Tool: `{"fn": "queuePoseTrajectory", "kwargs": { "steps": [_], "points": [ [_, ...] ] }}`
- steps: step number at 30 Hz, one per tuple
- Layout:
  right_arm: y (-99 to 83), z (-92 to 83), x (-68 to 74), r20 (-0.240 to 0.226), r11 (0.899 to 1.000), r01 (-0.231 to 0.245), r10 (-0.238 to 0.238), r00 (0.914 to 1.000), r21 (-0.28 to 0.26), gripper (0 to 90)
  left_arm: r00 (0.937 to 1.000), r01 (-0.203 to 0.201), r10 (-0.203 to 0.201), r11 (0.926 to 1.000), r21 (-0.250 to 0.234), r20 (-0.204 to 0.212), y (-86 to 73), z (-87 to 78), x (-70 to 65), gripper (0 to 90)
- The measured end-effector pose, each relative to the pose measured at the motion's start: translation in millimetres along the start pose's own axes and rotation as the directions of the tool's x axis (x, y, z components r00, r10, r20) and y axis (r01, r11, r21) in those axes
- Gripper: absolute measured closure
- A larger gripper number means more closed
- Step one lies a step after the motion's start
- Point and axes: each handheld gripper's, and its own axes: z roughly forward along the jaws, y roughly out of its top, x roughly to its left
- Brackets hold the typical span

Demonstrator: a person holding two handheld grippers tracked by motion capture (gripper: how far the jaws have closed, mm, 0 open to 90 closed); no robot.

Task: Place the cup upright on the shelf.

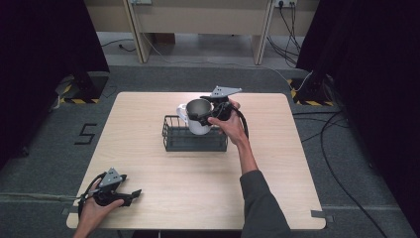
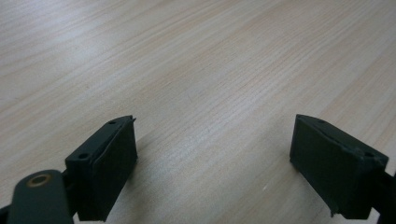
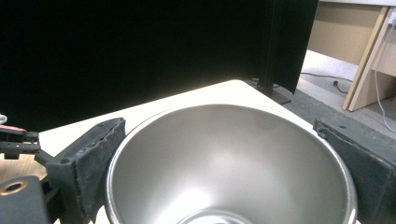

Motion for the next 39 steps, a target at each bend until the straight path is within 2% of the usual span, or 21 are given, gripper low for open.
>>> {"fn": "queuePoseTrajectory", "kwargs": {
  "steps": [5,9,13,20,33,39],
  "points": [
    [-3.9,2.6,-0.6,0.001,0.999,0.012,-0.012,0.9999,0.041,6.2,1.0,-0.001,0.001,1.0,0.001,0.0,0.0,0.0,0.0,14.0],
    [-6.6,3.8,-1.0,0.001,0.999,0.007,-0.007,1.0,0.038,6.2,1.0,-0.001,0.001,1.0,0.001,0.0,0.0,0.0,0.0,14.0],
    [-7.3,5.1,0.0,0.007,0.998,0.011,-0.011,0.9999,0.067,6.1,1.0,-0.001,0.001,1.0,0.0,0.0,0.0,0.0,0.0,14.0],
    [-9.6,7.9,0.2,0.016,0.997,-0.001,0.0,0.9999,0.081,5.9,1.0,-0.002,0.002,1.0,0.001,0.001,0.0,0.0,-0.1,14.0],
    [-9.1,11.1,4.6,0.051,0.99,0.044,-0.052,0.9973,0.138,5.6,1.0,-0.002,0.002,1.0,0.0,0.001,0.0,0.0,-0.1,14.1],
    [-8.6,12.6,7.9,0.069,0.98,0.082,-0.096,0.993,0.179,5.1,1.0,-0.002,0.002,1.0,0.0,0.001,0.0,0.0,-0.1,14.1]
  ]
}}
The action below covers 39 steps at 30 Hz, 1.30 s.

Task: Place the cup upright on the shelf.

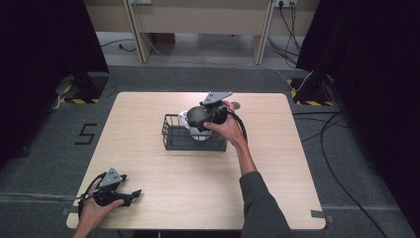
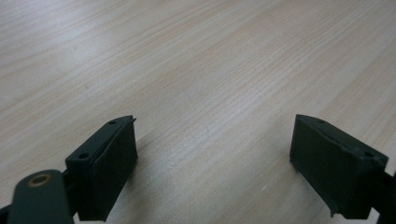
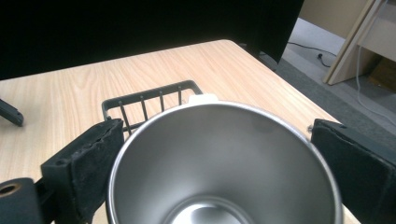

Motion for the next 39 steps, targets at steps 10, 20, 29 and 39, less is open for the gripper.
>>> {"fn": "queuePoseTrajectory", "kwargs": {
  "steps": [10,20,29,39],
  "points": [
    [3.4,-4.7,2.7,0.031,0.999,0.024,-0.025,0.9992,0.033,4.8,1.0,0.0,0.0,1.0,0.0,0.001,0.0,0.0,-0.1,14.2],
    [3.2,-8.4,3.8,0.023,0.998,0.048,-0.049,0.9985,0.049,5.5,1.0,0.0,0.0,1.0,-0.001,0.0,0.0,0.0,-0.1,14.2],
    [1.5,-10.9,4.0,0.002,0.997,0.061,-0.061,0.9981,0.053,5.4,1.0,0.0,0.0,1.0,0.0,0.0,0.0,0.0,-0.1,14.2],
    [5.4,-14.9,12.9,0.037,0.995,0.085,-0.087,0.9955,0.053,18.0,1.0,0.0,0.0,1.0,-0.001,0.0,0.0,0.0,-0.1,14.2]
  ]
}}
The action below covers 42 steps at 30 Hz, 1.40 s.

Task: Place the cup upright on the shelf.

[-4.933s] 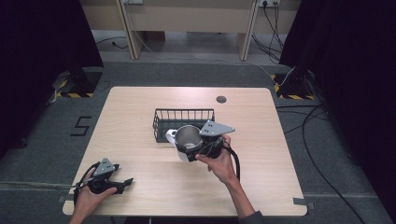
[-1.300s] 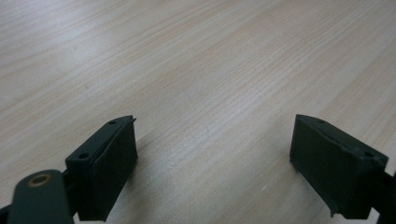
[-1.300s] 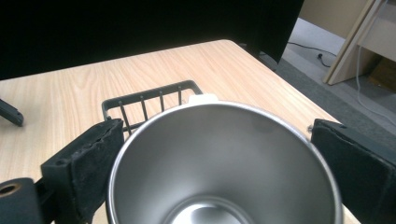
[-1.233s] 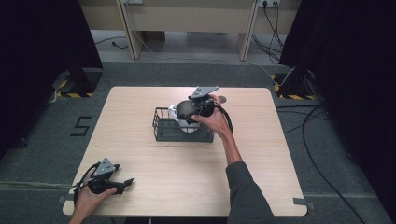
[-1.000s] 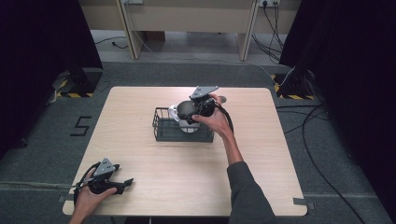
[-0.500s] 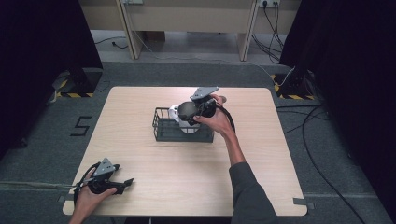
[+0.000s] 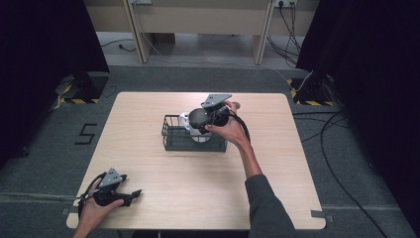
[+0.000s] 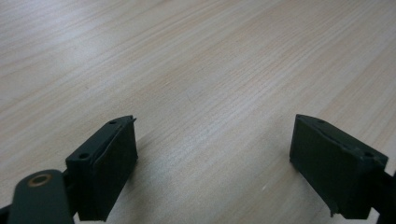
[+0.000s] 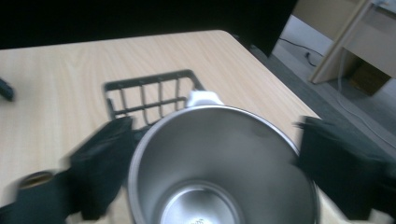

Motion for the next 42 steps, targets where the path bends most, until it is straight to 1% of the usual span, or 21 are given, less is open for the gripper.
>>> {"fn": "queuePoseTrajectory", "kwargs": {
  "steps": [2,4,5,6,8,9,10,11,13,16,17,18,22,23,26,27,29,30,34,37,42],
  "points": [
    [2.1,-3.0,3.9,0.01,1.0,0.011,-0.011,0.9999,-0.008,13.2,1.0,-0.001,0.001,1.0,0.0,-0.001,0.0,0.0,-0.1,14.2],
    [4.4,-6.6,7.0,0.016,1.0,0.013,-0.013,0.9998,-0.016,16.6,1.0,-0.002,0.002,1.0,-0.001,-0.002,-0.1,0.0,-0.3,14.4],
    [5.3,-8.3,8.6,0.028,1.0,0.016,-0.015,0.9995,-0.015,14.4,1.0,-0.002,0.002,1.0,-0.001,-0.002,-0.1,-0.1,-0.3,14.4],
    [6.0,-10.2,9.7,0.038,1.0,0.017,-0.017,0.9992,-0.019,15.6,1.0,-0.003,0.003,1.0,-0.001,-0.003,-0.1,-0.1,-0.3,14.5],
    [6.5,-14.2,12.5,0.037,0.999,-0.002,0.003,0.9993,-0.041,15.1,1.0,-0.006,0.006,1.0,-0.001,-0.003,-0.1,-0.2,-0.5,14.7],
    [6.5,-14.2,12.5,0.037,0.999,-0.002,0.003,0.9993,-0.041,15.1,1.0,-0.006,0.006,1.0,-0.001,-0.003,-0.1,-0.2,-0.5,14.7],
    [7.0,-18.6,15.5,0.043,0.998,-0.002,0.004,0.9991,-0.057,15.2,1.0,-0.006,0.006,1.0,-0.001,-0.002,-0.1,-0.2,-0.5,14.7],
    [7.0,-20.0,17.0,0.042,0.998,-0.016,0.019,0.9989,-0.058,15.4,1.0,-0.006,0.006,1.0,-0.001,-0.002,-0.1,-0.3,-0.5,14.7],
    [6.9,-21.6,17.6,0.05,0.998,-0.023,0.026,0.9984,-0.055,15.2,1.0,-0.006,0.006,1.0,-0.001,-0.001,-0.1,-0.3,-0.5,14.7],
    [4.2,-27.5,20.7,0.066,0.997,-0.057,0.061,0.996,-0.056,15.4,1.0,-0.005,0.005,1.0,-0.001,-0.001,-0.1,-0.2,-0.4,14.6],
    [4.2,-27.5,20.7,0.066,0.997,-0.057,0.061,0.996,-0.056,15.4,1.0,-0.005,0.005,1.0,-0.001,-0.001,-0.1,-0.2,-0.4,14.6],
    [2.5,-30.7,22.5,0.066,0.995,-0.075,0.079,0.9947,-0.065,16.0,1.0,-0.004,0.004,1.0,-0.002,-0.001,-0.1,-0.2,-0.4,14.6],
    [-0.1,-35.1,26.8,0.076,0.994,-0.085,0.09,0.993,-0.068,16.3,1.0,-0.005,0.005,1.0,0.0,-0.001,-0.1,-0.2,-0.4,14.6],
    [-2.0,-38.2,31.1,0.088,0.993,-0.098,0.103,0.9908,-0.059,16.6,1.0,-0.005,0.005,1.0,-0.001,-0.001,-0.1,-0.2,-0.4,14.6],
    [-5.7,-43.7,37.4,0.1,0.99,-0.121,0.128,0.9867,-0.065,17.4,1.0,-0.004,0.004,1.0,-0.001,-0.001,-0.1,-0.2,-0.4,14.6],
    [-5.7,-43.7,37.4,0.1,0.99,-0.121,0.128,0.9867,-0.065,17.4,1.0,-0.004,0.004,1.0,-0.001,-0.001,-0.1,-0.2,-0.4,14.6],
    [-10.0,-50.3,43.7,0.113,0.988,-0.142,0.148,0.9824,-0.057,18.3,1.0,-0.004,0.004,1.0,-0.001,-0.001,-0.1,-0.2,-0.4,14.6],
    [-11.9,-52.5,45.8,0.111,0.987,-0.147,0.153,0.9819,-0.061,18.3,1.0,-0.004,0.004,1.0,-0.001,-0.001,-0.1,-0.2,-0.4,14.6],
    [-18.9,-61.7,54.0,0.113,0.986,-0.154,0.16,0.9807,-0.061,18.4,1.0,-0.004,0.004,1.0,-0.002,-0.002,-0.1,-0.1,-0.4,14.5],
    [-23.8,-67.8,59.6,0.119,0.984,-0.166,0.172,0.9778,-0.061,18.4,1.0,-0.004,0.004,1.0,-0.002,-0.002,-0.1,-0.1,-0.4,14.5],
    [-29.5,-75.0,67.5,0.118,0.984,-0.17,0.176,0.9773,-0.06,18.5,1.0,-0.003,0.003,1.0,-0.002,-0.001,-0.1,-0.1,-0.4,14.5]
  ]
}}
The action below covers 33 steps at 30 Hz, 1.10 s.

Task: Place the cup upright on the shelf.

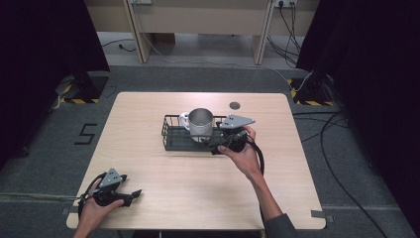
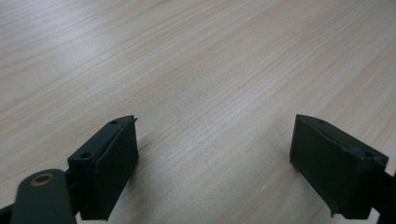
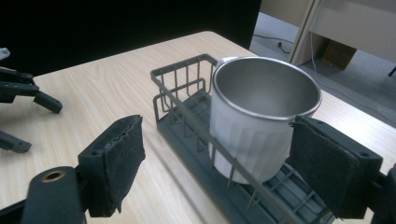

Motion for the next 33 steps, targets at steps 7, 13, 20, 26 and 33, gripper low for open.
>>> {"fn": "queuePoseTrajectory", "kwargs": {
  "steps": [7,13,20,26,33],
  "points": [
    [-8.1,-7.0,7.1,-0.001,1.0,-0.012,0.012,0.9999,0.005,18.7,1.0,0.001,-0.001,1.0,0.001,0.002,0.1,0.0,0.2,14.4],
    [-21.6,-14.8,13.9,0.0,1.0,-0.028,0.028,0.9996,0.005,18.8,1.0,0.002,-0.002,1.0,0.0,0.002,0.1,0.1,0.2,14.3],
    [-33.7,-21.4,15.8,0.014,0.999,-0.044,0.044,0.9989,0.005,18.8,1.0,0.002,-0.002,1.0,0.0,0.001,0.1,0.1,0.1,14.4],
    [-41.8,-26.6,19.4,0.02,0.999,-0.05,0.05,0.9986,0.005,18.7,1.0,0.002,-0.002,1.0,0.0,0.001,0.1,0.1,0.1,14.4],
    [-52.3,-32.1,26.0,0.029,0.998,-0.066,0.066,0.9974,0.001,18.4,1.0,0.002,-0.002,1.0,0.0,0.001,0.1,0.1,0.1,14.3]
  ]
}}
